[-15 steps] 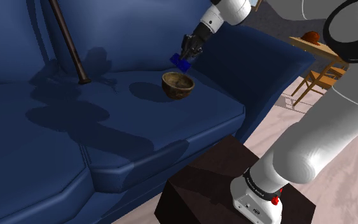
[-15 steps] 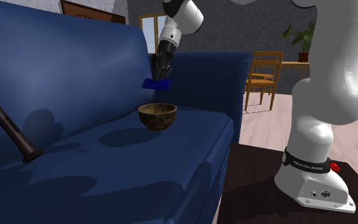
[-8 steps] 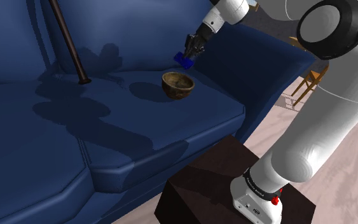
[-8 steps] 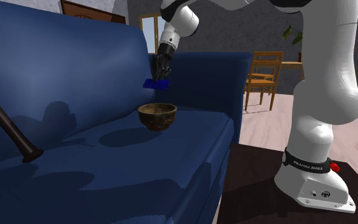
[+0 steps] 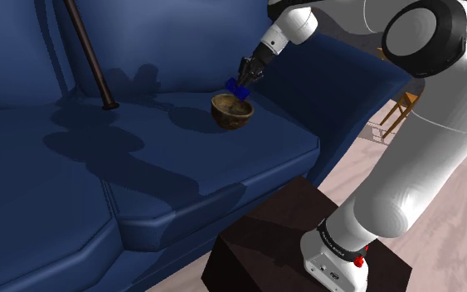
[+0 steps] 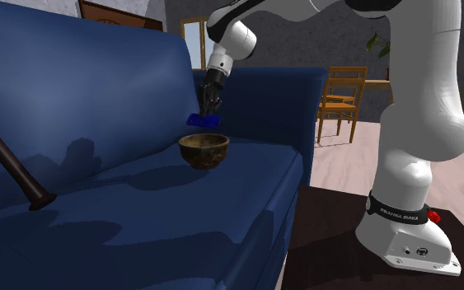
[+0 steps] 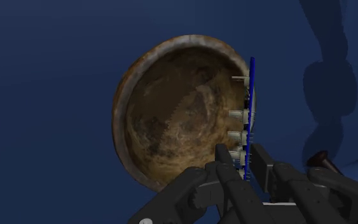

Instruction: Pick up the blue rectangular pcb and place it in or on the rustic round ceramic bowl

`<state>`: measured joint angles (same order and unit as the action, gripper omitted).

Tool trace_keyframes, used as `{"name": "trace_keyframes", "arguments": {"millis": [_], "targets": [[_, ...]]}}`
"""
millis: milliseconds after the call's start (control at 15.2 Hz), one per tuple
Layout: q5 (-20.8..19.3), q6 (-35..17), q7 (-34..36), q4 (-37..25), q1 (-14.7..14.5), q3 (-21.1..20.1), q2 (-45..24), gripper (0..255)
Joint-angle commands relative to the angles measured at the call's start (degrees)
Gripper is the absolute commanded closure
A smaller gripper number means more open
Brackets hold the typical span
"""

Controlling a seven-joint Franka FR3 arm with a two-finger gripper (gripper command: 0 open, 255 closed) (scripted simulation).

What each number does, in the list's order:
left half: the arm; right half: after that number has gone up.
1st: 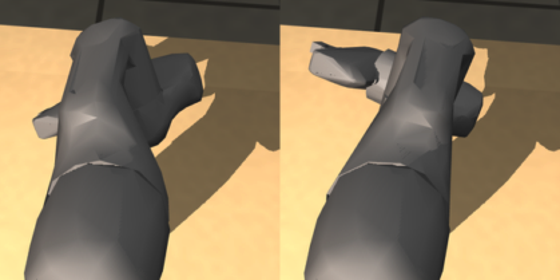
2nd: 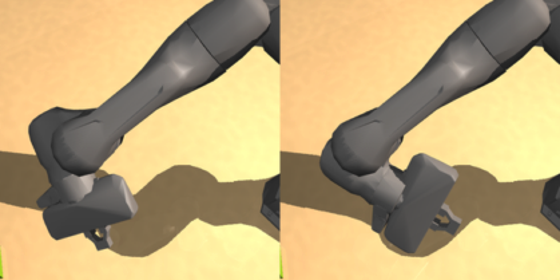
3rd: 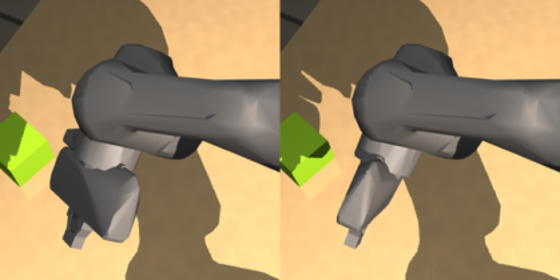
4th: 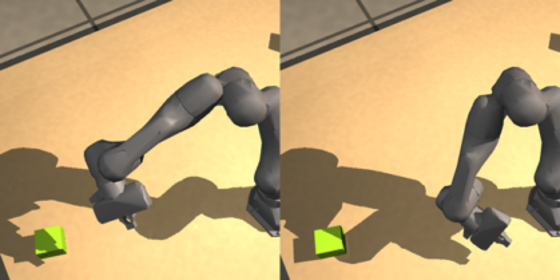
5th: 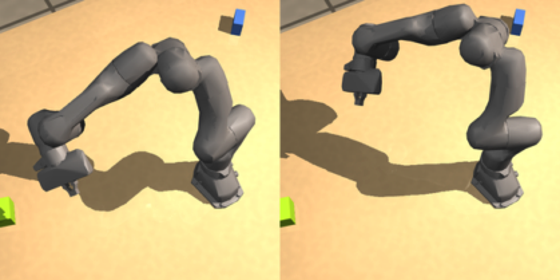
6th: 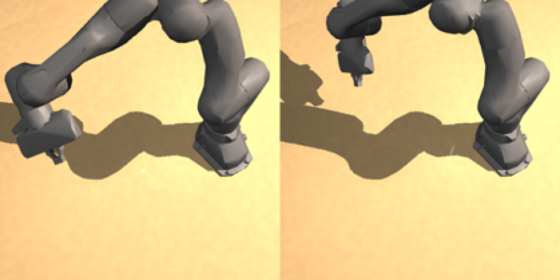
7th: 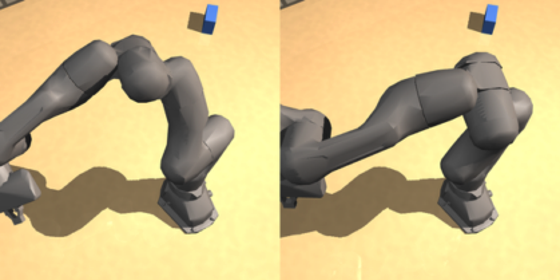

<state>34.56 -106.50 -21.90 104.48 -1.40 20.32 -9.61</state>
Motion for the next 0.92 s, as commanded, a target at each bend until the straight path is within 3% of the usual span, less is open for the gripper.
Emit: {"name": "trace_keyframes", "arguments": {"millis": [0, 330, 858], "targets": [[0.4, -1.1, -0.7, 0.7, 0.0, -0.1, -0.5, 255], [1.8, -4.3, -3.0, 3.2, 0.0, -0.4, -2.1, 255], [1.8, -4.3, -3.0, 3.2, 0.0, -0.4, -2.1, 255]]}}
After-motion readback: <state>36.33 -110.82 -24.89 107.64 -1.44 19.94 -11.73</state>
